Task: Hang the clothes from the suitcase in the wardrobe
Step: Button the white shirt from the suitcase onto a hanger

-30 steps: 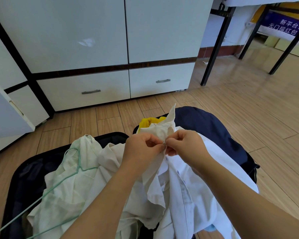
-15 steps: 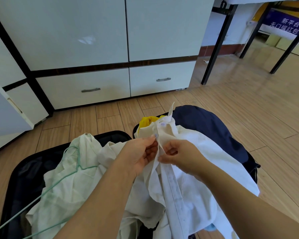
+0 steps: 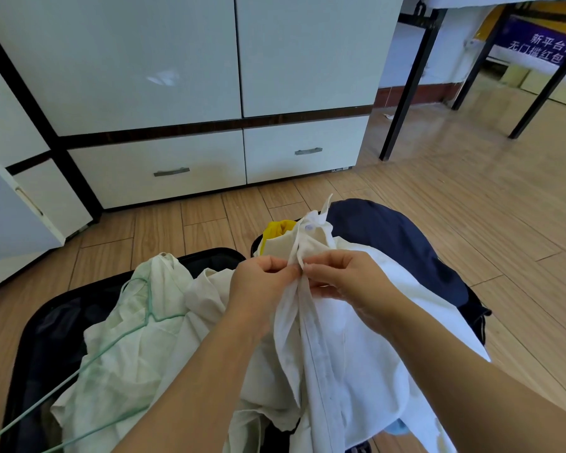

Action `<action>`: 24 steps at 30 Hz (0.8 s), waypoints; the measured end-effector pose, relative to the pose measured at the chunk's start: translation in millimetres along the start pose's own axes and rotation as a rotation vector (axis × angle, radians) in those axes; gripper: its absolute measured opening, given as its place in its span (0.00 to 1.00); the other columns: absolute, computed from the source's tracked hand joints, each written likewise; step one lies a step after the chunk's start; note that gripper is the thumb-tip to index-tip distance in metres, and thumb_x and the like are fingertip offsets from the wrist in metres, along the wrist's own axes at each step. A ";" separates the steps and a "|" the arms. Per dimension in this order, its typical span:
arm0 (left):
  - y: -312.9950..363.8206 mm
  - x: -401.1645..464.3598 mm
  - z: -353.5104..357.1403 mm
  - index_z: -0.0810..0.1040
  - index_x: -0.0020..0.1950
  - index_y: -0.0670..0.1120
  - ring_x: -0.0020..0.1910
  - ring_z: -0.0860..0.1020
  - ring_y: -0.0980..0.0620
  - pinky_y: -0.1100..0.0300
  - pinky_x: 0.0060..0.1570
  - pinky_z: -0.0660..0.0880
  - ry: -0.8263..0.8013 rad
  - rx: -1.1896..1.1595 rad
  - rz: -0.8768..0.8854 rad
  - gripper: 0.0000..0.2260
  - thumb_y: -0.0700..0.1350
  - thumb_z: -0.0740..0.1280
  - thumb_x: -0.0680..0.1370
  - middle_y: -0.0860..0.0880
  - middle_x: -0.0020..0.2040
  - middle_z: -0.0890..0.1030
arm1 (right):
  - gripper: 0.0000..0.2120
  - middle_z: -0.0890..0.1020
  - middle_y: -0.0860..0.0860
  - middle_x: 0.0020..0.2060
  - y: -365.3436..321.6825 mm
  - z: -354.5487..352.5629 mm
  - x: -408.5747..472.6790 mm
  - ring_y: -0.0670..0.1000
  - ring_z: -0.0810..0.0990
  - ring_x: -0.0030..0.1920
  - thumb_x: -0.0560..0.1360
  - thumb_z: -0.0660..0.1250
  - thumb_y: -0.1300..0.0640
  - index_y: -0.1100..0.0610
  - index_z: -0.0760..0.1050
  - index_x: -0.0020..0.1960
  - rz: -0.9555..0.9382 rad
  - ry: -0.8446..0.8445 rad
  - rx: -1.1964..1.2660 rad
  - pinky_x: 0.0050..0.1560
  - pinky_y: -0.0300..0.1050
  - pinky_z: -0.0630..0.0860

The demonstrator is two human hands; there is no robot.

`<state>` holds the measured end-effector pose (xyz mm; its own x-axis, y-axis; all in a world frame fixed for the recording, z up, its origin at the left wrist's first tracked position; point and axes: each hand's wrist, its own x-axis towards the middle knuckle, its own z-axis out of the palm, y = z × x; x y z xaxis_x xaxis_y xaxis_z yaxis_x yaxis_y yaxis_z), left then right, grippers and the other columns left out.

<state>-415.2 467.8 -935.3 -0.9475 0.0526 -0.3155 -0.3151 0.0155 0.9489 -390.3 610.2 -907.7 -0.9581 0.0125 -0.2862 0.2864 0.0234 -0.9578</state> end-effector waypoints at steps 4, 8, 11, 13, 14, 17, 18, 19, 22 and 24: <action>4.8 -3.2 2.1 0.82 0.37 0.44 0.43 0.83 0.42 0.44 0.48 0.81 0.061 0.010 0.025 0.05 0.42 0.76 0.71 0.42 0.40 0.84 | 0.06 0.85 0.55 0.36 -4.0 5.6 -1.2 0.51 0.85 0.37 0.68 0.76 0.65 0.63 0.80 0.42 -0.041 0.085 -0.036 0.40 0.41 0.82; 9.7 -4.8 1.2 0.81 0.37 0.43 0.44 0.83 0.41 0.42 0.49 0.80 0.096 0.001 -0.004 0.06 0.42 0.74 0.73 0.42 0.39 0.84 | 0.07 0.84 0.55 0.33 -8.3 8.9 -4.0 0.51 0.84 0.35 0.69 0.76 0.63 0.64 0.78 0.39 -0.084 0.124 -0.072 0.40 0.43 0.82; 17.8 -9.1 1.7 0.81 0.39 0.42 0.44 0.83 0.43 0.44 0.49 0.80 0.073 0.064 -0.011 0.10 0.48 0.75 0.72 0.43 0.41 0.84 | 0.08 0.83 0.56 0.32 -8.5 11.0 -3.3 0.53 0.83 0.34 0.69 0.74 0.64 0.63 0.75 0.37 -0.114 0.225 -0.184 0.40 0.46 0.82; 23.3 -12.2 2.8 0.80 0.41 0.41 0.45 0.82 0.44 0.49 0.47 0.80 0.079 0.164 -0.016 0.14 0.52 0.74 0.73 0.43 0.42 0.84 | 0.06 0.83 0.54 0.34 -10.0 10.0 -2.4 0.53 0.83 0.35 0.69 0.72 0.62 0.62 0.75 0.39 -0.146 0.339 -0.297 0.41 0.51 0.82; 25.7 -13.1 2.9 0.79 0.42 0.40 0.45 0.82 0.44 0.49 0.47 0.79 0.088 0.180 -0.019 0.15 0.52 0.73 0.73 0.42 0.43 0.84 | 0.06 0.82 0.52 0.34 -10.6 9.3 -2.7 0.51 0.82 0.36 0.69 0.72 0.62 0.60 0.75 0.41 -0.176 0.394 -0.359 0.41 0.49 0.82; 33.5 -15.1 0.7 0.79 0.44 0.36 0.46 0.82 0.38 0.41 0.51 0.79 0.089 0.029 -0.037 0.14 0.48 0.74 0.73 0.37 0.45 0.83 | 0.06 0.77 0.47 0.34 -12.3 11.6 -6.9 0.45 0.75 0.35 0.70 0.71 0.62 0.53 0.76 0.42 -0.364 0.478 -0.594 0.38 0.38 0.75; 35.5 -14.8 0.4 0.79 0.42 0.36 0.46 0.82 0.37 0.39 0.52 0.78 0.079 -0.037 -0.048 0.12 0.46 0.74 0.73 0.36 0.45 0.83 | 0.07 0.77 0.47 0.34 -12.8 13.9 -8.1 0.44 0.74 0.35 0.70 0.72 0.62 0.51 0.77 0.41 -0.422 0.467 -0.652 0.38 0.36 0.72; 37.2 -14.1 0.4 0.79 0.40 0.37 0.46 0.82 0.36 0.39 0.52 0.78 0.064 -0.079 -0.063 0.10 0.43 0.74 0.73 0.35 0.45 0.83 | 0.07 0.77 0.47 0.35 -12.7 15.9 -8.4 0.44 0.74 0.36 0.70 0.72 0.62 0.51 0.78 0.41 -0.448 0.447 -0.686 0.38 0.34 0.71; 38.6 -14.2 0.4 0.80 0.40 0.36 0.47 0.83 0.38 0.45 0.52 0.80 0.003 -0.088 -0.104 0.05 0.36 0.71 0.75 0.34 0.46 0.83 | 0.05 0.80 0.45 0.36 -16.9 14.2 -6.3 0.42 0.78 0.37 0.69 0.75 0.60 0.53 0.82 0.44 -0.321 0.352 -0.606 0.42 0.30 0.75; 36.9 -14.7 0.4 0.80 0.41 0.36 0.46 0.83 0.39 0.48 0.50 0.80 -0.033 -0.071 -0.118 0.05 0.34 0.68 0.76 0.35 0.46 0.83 | 0.08 0.83 0.49 0.38 -20.5 9.6 -5.6 0.46 0.83 0.38 0.69 0.76 0.62 0.57 0.83 0.47 -0.179 0.258 -0.430 0.45 0.37 0.80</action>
<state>-412.9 468.0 -895.6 -0.9018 0.0870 -0.4233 -0.4282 -0.0476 0.9024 -390.9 600.0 -886.7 -0.9752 0.2150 -0.0518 0.1470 0.4550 -0.8783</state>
